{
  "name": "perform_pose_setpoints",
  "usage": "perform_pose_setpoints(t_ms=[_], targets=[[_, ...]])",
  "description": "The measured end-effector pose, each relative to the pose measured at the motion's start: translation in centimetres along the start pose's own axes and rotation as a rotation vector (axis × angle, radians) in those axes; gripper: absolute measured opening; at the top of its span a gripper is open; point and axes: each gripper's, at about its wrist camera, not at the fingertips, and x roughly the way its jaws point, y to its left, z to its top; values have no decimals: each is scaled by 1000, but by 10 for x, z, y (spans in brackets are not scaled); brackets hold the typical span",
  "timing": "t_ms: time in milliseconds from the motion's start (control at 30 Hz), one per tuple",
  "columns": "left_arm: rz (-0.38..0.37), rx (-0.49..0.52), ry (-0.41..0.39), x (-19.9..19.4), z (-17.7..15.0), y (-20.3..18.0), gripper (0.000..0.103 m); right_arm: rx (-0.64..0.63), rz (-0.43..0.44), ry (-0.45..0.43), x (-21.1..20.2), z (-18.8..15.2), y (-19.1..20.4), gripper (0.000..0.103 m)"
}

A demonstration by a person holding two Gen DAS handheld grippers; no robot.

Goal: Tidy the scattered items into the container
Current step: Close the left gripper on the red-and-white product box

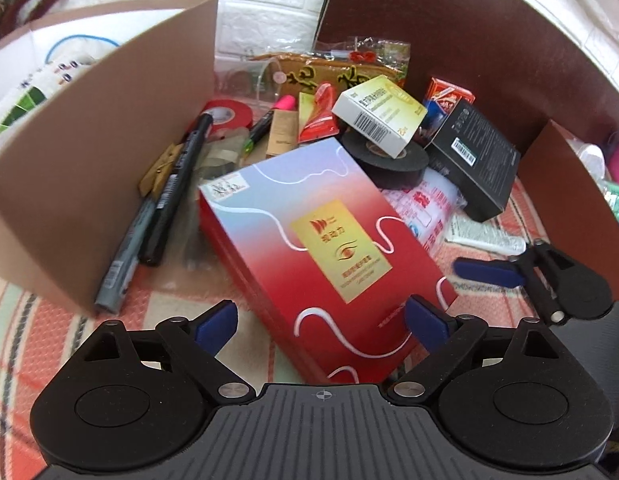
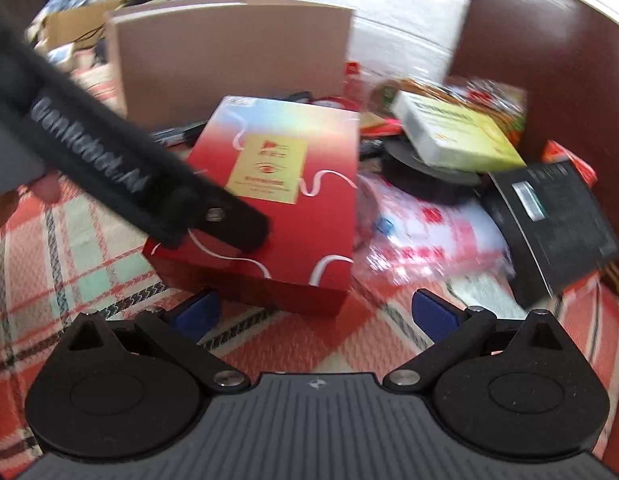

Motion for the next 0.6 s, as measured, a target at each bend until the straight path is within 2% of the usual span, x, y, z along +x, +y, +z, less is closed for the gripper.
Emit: perform_pose_setpoints(t_ms=[200, 367, 433, 500, 567, 600], targets=[[-18, 17, 5, 7, 2, 3, 94, -73, 65, -37, 3, 7, 9, 83], [-12, 21, 3, 11, 7, 5, 95, -68, 67, -50, 10, 11, 12, 89], [-12, 36, -3, 12, 8, 5, 94, -53, 57, -55, 13, 12, 13, 89], [-7, 39, -10, 9, 8, 6, 92, -43, 40, -55, 12, 14, 14, 80], [-2, 36, -22, 4, 5, 7, 88, -48, 30, -47, 8, 14, 15, 65], [-1, 31, -24, 2, 4, 8, 87, -44, 32, -44, 6, 14, 15, 63]])
